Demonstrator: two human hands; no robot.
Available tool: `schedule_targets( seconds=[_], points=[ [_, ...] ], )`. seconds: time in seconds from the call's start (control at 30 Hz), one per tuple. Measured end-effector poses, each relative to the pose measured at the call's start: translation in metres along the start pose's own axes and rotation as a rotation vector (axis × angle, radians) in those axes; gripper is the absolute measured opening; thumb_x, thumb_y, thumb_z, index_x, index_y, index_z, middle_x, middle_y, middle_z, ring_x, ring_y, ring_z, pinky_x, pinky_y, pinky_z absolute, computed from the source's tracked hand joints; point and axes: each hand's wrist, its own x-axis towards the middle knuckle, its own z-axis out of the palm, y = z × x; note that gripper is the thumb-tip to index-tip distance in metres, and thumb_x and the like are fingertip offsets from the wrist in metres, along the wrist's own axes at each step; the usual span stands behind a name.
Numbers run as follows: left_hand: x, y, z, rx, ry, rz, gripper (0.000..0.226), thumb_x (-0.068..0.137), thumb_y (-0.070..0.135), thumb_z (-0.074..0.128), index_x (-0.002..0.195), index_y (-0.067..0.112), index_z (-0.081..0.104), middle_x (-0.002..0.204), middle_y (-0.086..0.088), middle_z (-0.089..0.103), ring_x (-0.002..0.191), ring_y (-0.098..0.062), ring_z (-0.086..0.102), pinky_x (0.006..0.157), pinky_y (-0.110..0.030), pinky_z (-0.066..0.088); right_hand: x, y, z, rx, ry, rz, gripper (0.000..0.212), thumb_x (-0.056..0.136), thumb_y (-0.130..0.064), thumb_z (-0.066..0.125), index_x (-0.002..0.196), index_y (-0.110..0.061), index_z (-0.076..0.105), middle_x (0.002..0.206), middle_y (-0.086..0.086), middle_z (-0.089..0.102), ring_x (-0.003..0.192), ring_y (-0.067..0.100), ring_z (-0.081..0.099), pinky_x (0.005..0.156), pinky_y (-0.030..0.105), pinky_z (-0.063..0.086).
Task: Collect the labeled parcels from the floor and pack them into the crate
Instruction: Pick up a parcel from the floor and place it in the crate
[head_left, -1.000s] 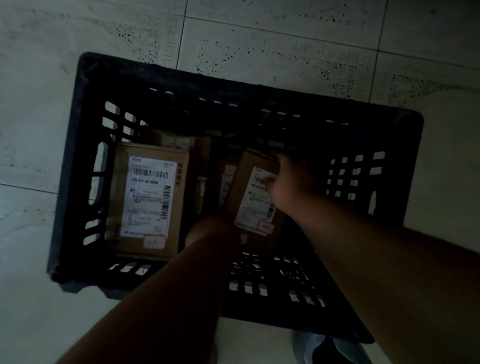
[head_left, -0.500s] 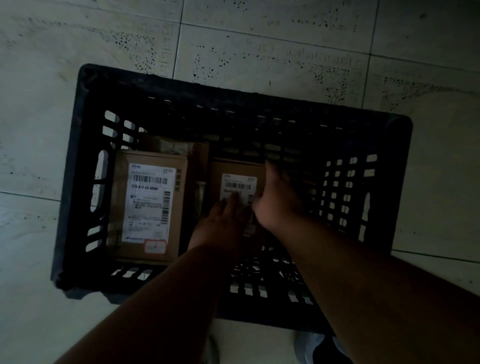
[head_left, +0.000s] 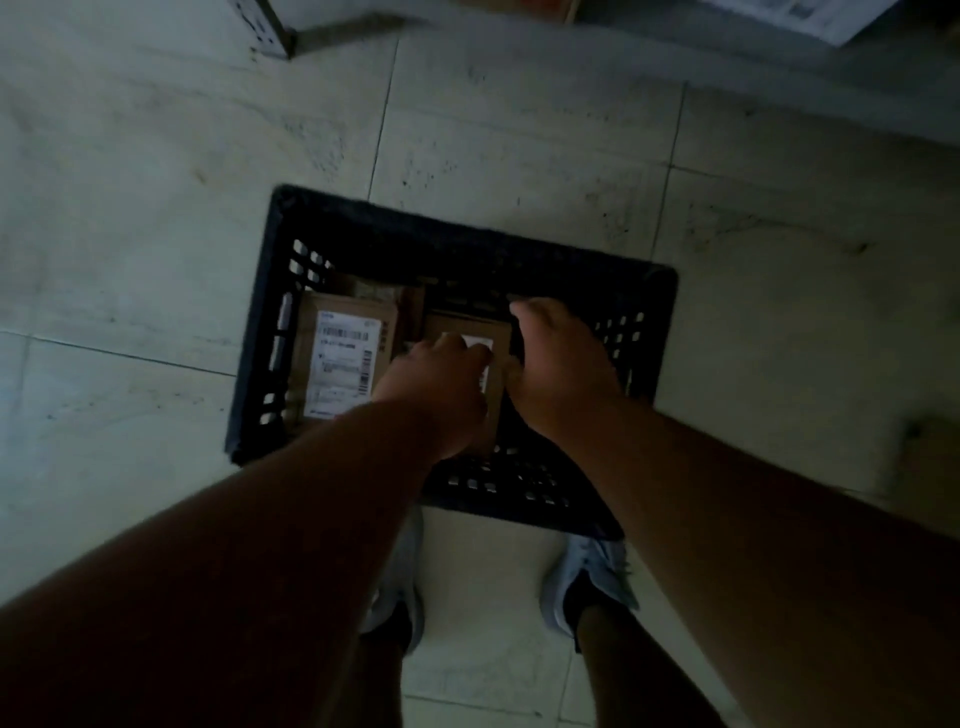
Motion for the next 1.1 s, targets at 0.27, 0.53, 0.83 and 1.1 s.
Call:
schedule_targets(
  seconds=[0.27, 0.53, 0.83, 1.1],
  points=[
    [-0.171, 0.078, -0.168, -0.276, 0.244, 0.078, 0.025, 0.084, 0.013, 0.059, 0.107, 0.022, 0.064, 0.115, -0.003, 0.061, 0.097, -0.021, 0.060, 0.077, -0.034, 0.055, -0.174, -0.077, -0.166, 0.200, 0.295, -0.019, 0.040, 0.090, -0.018, 0.059, 0.129, -0.008, 0.055, 0.129, 0.011, 0.054, 0.117, 0.027, 0.055, 0.097, 0.043, 0.046],
    [-0.350, 0.146, -0.298, -0.363, 0.542, 0.394, 0.023, 0.086, 0.015, 0.054, 0.104, 0.027, 0.061, 0.101, 0.007, 0.059, 0.089, -0.011, 0.056, 0.071, -0.024, 0.046, -0.370, -0.136, -0.315, 0.231, 0.538, -0.033, 0.035, 0.090, -0.024, 0.062, 0.124, -0.016, 0.055, 0.119, -0.003, 0.051, 0.102, 0.004, 0.048, 0.083, 0.021, 0.045],
    [-0.473, 0.235, -0.358, -0.277, 0.437, 0.741, 0.018, 0.088, 0.029, 0.054, 0.097, 0.045, 0.053, 0.094, 0.027, 0.051, 0.099, 0.014, 0.047, 0.067, -0.003, 0.036, -0.526, -0.151, -0.368, 0.325, 0.880, 0.105, 0.037, 0.088, -0.027, 0.067, 0.123, -0.023, 0.055, 0.114, -0.013, 0.051, 0.105, 0.000, 0.050, 0.083, 0.002, 0.030],
    [-0.512, 0.414, -0.332, -0.330, 0.528, 1.025, 0.019, 0.089, 0.030, 0.057, 0.105, 0.039, 0.057, 0.098, 0.024, 0.054, 0.095, 0.007, 0.053, 0.075, -0.006, 0.041, -0.655, -0.040, -0.423, 0.363, 1.117, 0.224, 0.032, 0.086, -0.029, 0.065, 0.116, -0.029, 0.054, 0.102, -0.021, 0.046, 0.094, 0.000, 0.052, 0.075, 0.020, 0.042]
  ],
)
